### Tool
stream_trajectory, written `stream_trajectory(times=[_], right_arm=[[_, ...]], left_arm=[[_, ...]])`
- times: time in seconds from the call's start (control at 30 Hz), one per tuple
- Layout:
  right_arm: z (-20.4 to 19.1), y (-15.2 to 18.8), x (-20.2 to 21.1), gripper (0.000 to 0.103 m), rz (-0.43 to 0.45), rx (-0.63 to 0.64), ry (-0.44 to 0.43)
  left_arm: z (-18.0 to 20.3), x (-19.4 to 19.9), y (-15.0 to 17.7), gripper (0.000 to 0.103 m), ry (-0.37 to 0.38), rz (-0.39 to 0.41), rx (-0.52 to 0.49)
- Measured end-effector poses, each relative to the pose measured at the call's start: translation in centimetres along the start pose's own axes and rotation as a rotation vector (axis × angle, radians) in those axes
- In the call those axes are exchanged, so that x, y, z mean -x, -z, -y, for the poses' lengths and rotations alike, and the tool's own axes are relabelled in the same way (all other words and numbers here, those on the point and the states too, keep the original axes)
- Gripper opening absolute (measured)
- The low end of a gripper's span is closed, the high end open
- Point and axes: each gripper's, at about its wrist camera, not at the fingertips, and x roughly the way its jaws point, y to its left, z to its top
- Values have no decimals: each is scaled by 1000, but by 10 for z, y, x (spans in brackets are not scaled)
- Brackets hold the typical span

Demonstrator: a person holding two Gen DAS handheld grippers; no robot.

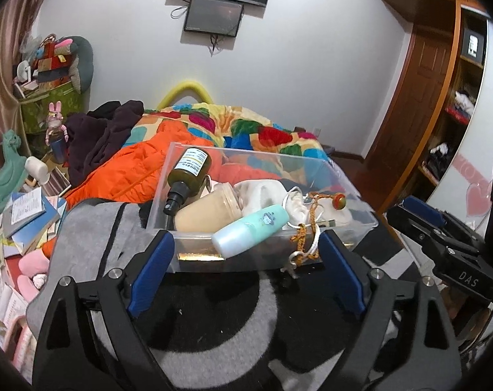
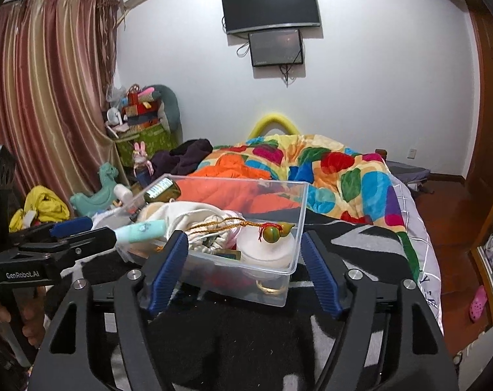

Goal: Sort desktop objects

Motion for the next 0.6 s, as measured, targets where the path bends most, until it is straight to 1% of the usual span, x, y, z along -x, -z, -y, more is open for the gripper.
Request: stream_trajectory(times=[0.1, 0.27, 0.4, 0.53, 0.6], right_arm=[[-2, 2, 7, 75, 9, -11, 4], [-9, 12, 13, 76, 4, -8, 19], [-19, 22, 21, 76, 0, 18, 24], [-26, 30, 37, 76, 24, 37, 13], [-27, 34, 45, 83, 35, 40, 11]], left_arm=[[0, 7, 4, 91, 0, 11, 6], [5, 22, 16, 91, -13, 39, -12], [16, 33, 27, 91, 32, 47, -27], [31, 50, 36, 92, 14, 100, -69], [35, 56, 41, 95, 28, 125, -65]])
